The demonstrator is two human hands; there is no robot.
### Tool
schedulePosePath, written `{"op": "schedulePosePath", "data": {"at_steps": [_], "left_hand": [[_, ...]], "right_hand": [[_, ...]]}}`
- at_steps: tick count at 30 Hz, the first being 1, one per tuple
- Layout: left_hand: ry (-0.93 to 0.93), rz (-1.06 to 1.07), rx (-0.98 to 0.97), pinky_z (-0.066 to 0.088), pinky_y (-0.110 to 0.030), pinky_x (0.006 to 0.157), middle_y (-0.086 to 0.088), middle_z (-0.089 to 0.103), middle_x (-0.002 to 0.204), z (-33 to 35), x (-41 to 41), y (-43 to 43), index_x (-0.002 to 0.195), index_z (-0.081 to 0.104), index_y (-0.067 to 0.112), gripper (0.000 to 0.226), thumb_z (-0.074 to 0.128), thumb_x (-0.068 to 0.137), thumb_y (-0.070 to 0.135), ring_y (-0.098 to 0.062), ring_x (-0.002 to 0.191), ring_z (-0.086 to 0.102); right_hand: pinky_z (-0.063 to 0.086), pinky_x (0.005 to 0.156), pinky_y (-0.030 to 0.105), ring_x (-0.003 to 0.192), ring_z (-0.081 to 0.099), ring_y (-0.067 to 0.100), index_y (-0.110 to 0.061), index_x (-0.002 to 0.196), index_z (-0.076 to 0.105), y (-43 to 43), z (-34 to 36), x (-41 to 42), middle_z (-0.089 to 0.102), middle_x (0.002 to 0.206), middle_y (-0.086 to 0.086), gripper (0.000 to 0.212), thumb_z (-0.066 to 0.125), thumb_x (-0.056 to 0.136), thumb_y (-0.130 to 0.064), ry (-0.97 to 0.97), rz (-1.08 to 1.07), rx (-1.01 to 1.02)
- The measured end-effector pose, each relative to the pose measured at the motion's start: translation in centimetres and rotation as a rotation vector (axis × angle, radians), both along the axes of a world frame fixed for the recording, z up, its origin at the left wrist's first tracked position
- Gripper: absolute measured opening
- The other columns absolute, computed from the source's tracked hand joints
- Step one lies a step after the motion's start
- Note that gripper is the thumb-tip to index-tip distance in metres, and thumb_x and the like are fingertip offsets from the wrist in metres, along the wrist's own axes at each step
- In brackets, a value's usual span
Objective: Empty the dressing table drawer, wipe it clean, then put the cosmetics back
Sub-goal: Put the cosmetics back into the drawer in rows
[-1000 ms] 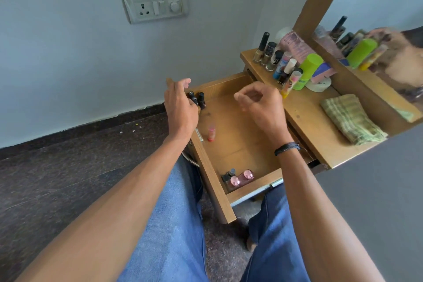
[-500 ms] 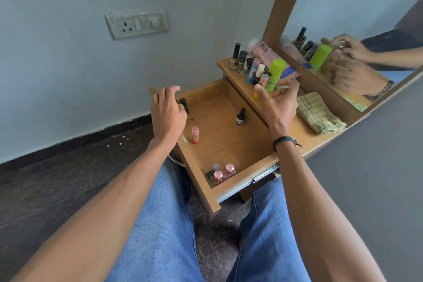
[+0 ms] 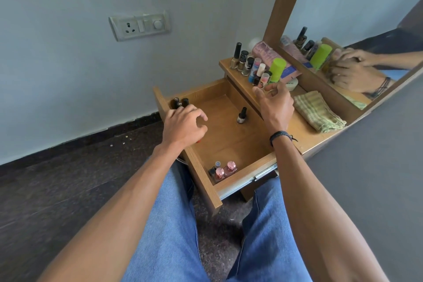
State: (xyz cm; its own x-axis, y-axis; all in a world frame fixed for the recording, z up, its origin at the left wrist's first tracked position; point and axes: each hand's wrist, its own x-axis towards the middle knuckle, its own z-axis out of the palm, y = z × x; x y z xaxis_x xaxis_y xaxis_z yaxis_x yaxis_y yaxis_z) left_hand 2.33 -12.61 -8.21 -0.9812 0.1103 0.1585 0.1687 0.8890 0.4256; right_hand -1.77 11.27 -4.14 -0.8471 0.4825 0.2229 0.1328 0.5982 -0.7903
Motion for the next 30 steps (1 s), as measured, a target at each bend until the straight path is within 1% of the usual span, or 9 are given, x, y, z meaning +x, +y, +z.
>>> {"op": "schedulePosePath", "data": {"at_steps": [3, 7, 12, 15, 18, 23, 25, 29, 30], "left_hand": [[-0.019, 0.001, -0.08, 0.031, -0.038, 0.101, 0.014, 0.065, 0.12, 0.2, 0.1, 0.1, 0.106, 0.07, 0.036, 0.029, 0.069, 0.078, 0.029, -0.015, 0.11, 0.058], [-0.043, 0.014, -0.112, 0.033, -0.039, 0.102, 0.015, 0.07, 0.103, 0.3, 0.2, 0.3, 0.102, 0.071, 0.034, 0.026, 0.071, 0.079, 0.021, -0.015, 0.103, 0.061], [-0.041, 0.014, -0.092, 0.035, -0.039, 0.098, 0.015, 0.071, 0.091, 0.4, 0.3, 0.4, 0.099, 0.072, 0.032, 0.028, 0.072, 0.078, 0.013, -0.012, 0.094, 0.065], [-0.031, -0.004, -0.074, 0.036, -0.038, 0.094, 0.014, 0.069, 0.091, 0.5, 0.3, 0.4, 0.096, 0.071, 0.031, 0.025, 0.076, 0.08, 0.013, -0.012, 0.09, 0.065], [-0.027, -0.015, -0.057, 0.035, -0.038, 0.092, 0.013, 0.067, 0.094, 0.6, 0.3, 0.3, 0.096, 0.071, 0.03, 0.025, 0.076, 0.08, 0.012, -0.013, 0.088, 0.064], [-0.06, -0.048, -0.126, 0.033, -0.038, 0.091, 0.014, 0.062, 0.09, 0.7, 0.3, 0.2, 0.097, 0.07, 0.029, 0.026, 0.073, 0.08, 0.01, -0.013, 0.088, 0.064], [-0.089, -0.06, -0.147, 0.032, -0.038, 0.092, 0.014, 0.06, 0.089, 0.7, 0.2, 0.1, 0.093, 0.068, 0.029, 0.026, 0.073, 0.078, 0.008, -0.014, 0.09, 0.064], [-0.115, -0.074, -0.198, 0.032, -0.043, 0.1, 0.012, 0.069, 0.095, 0.6, 0.0, 0.2, 0.088, 0.069, 0.031, 0.024, 0.07, 0.083, 0.007, -0.015, 0.099, 0.064], [-0.119, -0.074, -0.212, 0.032, -0.043, 0.102, 0.011, 0.07, 0.094, 0.6, 0.0, 0.3, 0.089, 0.07, 0.03, 0.023, 0.069, 0.085, 0.008, -0.015, 0.1, 0.064]], "right_hand": [[0.042, 0.073, 0.029, 0.084, 0.061, 0.014, -0.024, 0.103, 0.064, 0.0, 0.1, 0.1, 0.066, 0.093, -0.008, 0.035, 0.073, 0.084, -0.052, -0.003, 0.002, -0.003], [0.047, 0.075, 0.03, 0.084, 0.06, 0.012, -0.024, 0.103, 0.065, 0.1, 0.0, 0.3, 0.065, 0.091, -0.01, 0.031, 0.072, 0.085, -0.049, 0.018, 0.025, -0.001], [0.042, 0.067, 0.025, 0.082, 0.06, 0.01, -0.026, 0.096, 0.065, 0.2, -0.3, 0.9, 0.065, 0.089, -0.008, 0.024, 0.073, 0.084, -0.046, 0.058, 0.074, -0.001], [0.037, 0.061, 0.018, 0.081, 0.06, 0.009, -0.026, 0.095, 0.067, 0.4, -0.3, 1.1, 0.066, 0.09, -0.008, 0.023, 0.075, 0.084, -0.045, 0.059, 0.086, -0.021], [0.036, 0.06, 0.016, 0.077, 0.058, 0.002, -0.025, 0.096, 0.068, 0.6, -0.2, 1.2, 0.066, 0.089, -0.009, 0.023, 0.075, 0.084, -0.043, 0.055, 0.085, -0.048], [0.037, 0.061, 0.018, 0.076, 0.056, -0.002, -0.026, 0.093, 0.068, 0.4, 0.0, 1.6, 0.065, 0.088, -0.009, 0.018, 0.076, 0.085, -0.039, 0.061, 0.129, -0.043], [0.036, 0.061, 0.015, 0.077, 0.058, -0.002, -0.025, 0.092, 0.068, 0.2, 0.0, 1.8, 0.066, 0.088, -0.01, 0.017, 0.076, 0.085, -0.039, 0.054, 0.166, -0.028], [0.045, 0.065, 0.023, 0.078, 0.061, 0.004, -0.025, 0.09, 0.067, 0.0, -0.1, 2.3, 0.068, 0.09, -0.011, 0.019, 0.077, 0.083, -0.04, 0.085, 0.288, -0.017], [0.047, 0.065, 0.023, 0.078, 0.062, 0.004, -0.025, 0.091, 0.067, -0.3, -0.2, 2.5, 0.069, 0.092, -0.01, 0.018, 0.077, 0.084, -0.038, 0.084, 0.329, -0.021]]}}
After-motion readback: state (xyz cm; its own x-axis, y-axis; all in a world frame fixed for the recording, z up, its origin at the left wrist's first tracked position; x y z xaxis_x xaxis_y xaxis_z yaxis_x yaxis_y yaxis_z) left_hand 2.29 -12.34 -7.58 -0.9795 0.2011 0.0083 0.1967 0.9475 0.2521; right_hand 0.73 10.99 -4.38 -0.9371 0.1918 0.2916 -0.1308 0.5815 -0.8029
